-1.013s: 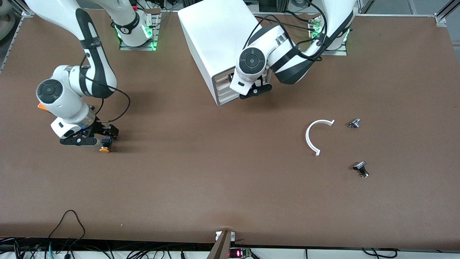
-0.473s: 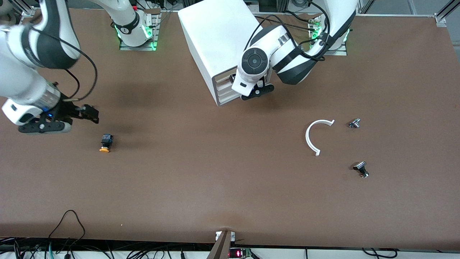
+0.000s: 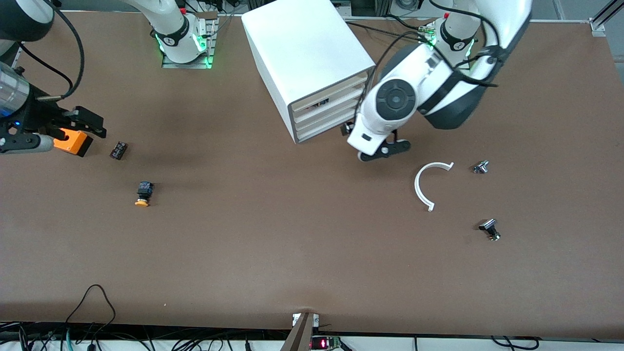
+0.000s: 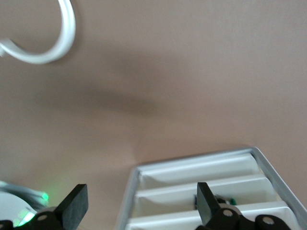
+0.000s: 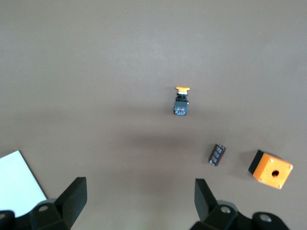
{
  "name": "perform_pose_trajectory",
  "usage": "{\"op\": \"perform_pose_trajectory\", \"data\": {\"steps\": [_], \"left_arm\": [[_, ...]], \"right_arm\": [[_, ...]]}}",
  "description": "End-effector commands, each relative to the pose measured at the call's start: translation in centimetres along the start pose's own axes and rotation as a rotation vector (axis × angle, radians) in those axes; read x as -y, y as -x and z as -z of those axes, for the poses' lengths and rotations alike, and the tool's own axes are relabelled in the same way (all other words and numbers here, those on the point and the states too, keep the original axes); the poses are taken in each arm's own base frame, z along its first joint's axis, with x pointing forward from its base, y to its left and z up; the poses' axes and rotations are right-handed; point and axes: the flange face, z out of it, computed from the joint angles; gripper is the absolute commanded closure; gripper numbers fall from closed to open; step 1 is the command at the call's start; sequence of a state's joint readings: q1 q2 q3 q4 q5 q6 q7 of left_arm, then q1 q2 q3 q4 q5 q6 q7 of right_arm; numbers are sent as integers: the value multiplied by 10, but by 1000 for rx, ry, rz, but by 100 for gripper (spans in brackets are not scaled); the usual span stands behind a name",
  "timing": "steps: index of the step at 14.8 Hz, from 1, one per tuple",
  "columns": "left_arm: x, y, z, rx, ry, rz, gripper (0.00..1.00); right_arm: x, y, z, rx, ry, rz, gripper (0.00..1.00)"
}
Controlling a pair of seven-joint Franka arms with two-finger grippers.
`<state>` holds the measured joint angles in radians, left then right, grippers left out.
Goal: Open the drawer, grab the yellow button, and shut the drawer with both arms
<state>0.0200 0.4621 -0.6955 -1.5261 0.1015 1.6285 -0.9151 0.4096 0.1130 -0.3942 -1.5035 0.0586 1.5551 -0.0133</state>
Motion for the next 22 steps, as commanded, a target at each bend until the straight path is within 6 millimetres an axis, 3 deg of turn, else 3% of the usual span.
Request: {"op": "perform_pose_trajectory", "data": {"steps": [1,3,6,8,10,13,17,22], "left_arm": [[38,-24,51,-64,-25,-85,0],[62,-33,81,-105,-17,-203,0],[126,-42,117,-148,-13,-334,0],[175,-48,137,-159,22,-398,0],[217,-44,152,-194,9,-472,0],[269,-23,177,-283,11,-420,0],[287,9,173,-339,-3,-395,0],[291,3,170,-273,-4,-390,0]], "right_arm": [[6,-1,22,-10,14,-56,1],[3,-1,28,-23,-4,-127,1],[13,2,29,-13,-26,-168,1],[-3,1,29,-11,-30,-181,1],[-1,2,31,-16,-12,-169,1],[-5,8,41,-42,50,-94,1],[-5,5,39,-39,40,-28,1],[1,8,41,-36,43,-19,1]]}}
